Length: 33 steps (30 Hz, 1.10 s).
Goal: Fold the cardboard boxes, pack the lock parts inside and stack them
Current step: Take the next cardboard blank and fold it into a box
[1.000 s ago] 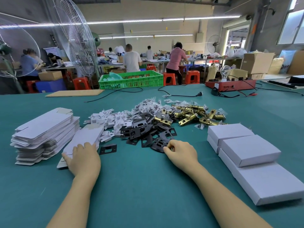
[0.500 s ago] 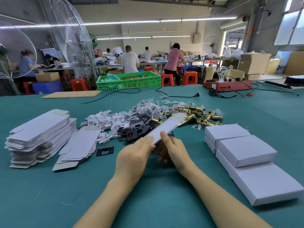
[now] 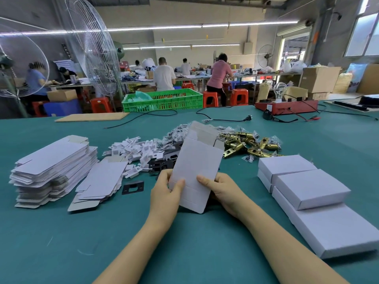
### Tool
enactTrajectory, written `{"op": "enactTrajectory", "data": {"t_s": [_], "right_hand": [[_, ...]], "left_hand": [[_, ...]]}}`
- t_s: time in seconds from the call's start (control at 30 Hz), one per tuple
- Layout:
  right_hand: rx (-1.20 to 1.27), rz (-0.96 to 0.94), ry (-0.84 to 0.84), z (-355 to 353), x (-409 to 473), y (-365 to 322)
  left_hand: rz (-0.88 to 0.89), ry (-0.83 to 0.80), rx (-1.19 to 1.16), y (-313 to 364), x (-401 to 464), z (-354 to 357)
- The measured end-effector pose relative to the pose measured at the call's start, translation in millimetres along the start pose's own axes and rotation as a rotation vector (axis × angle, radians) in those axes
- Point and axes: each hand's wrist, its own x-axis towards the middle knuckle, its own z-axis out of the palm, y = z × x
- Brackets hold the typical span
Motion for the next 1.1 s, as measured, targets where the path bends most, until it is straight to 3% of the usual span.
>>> {"op": "enactTrajectory", "data": {"t_s": [0.1, 0.27, 0.33, 0.73, 1.1], "right_hand": [[-0.129, -0.087, 0.111, 4, 0, -9], [-0.339, -0.269, 0.45, -10, 0, -45], [-0.386, -0.362, 0.493, -17, -4, -67], [-0.848, -0.486, 0.295, -13, -26, -122], [-1.206, -0.459, 0.218, -4, -24, -120]], "left_hand": [[-0.027, 0.015, -0.086, 0, 3, -2], [-0.07, 0.004, -0.161, -3, 6, 0], [-0.049, 0.0, -0.168, -3, 6, 1], [0.271, 0.014, -0.09, 10, -6, 8], [0.286, 0.074, -0.043, 11, -7, 8]]}}
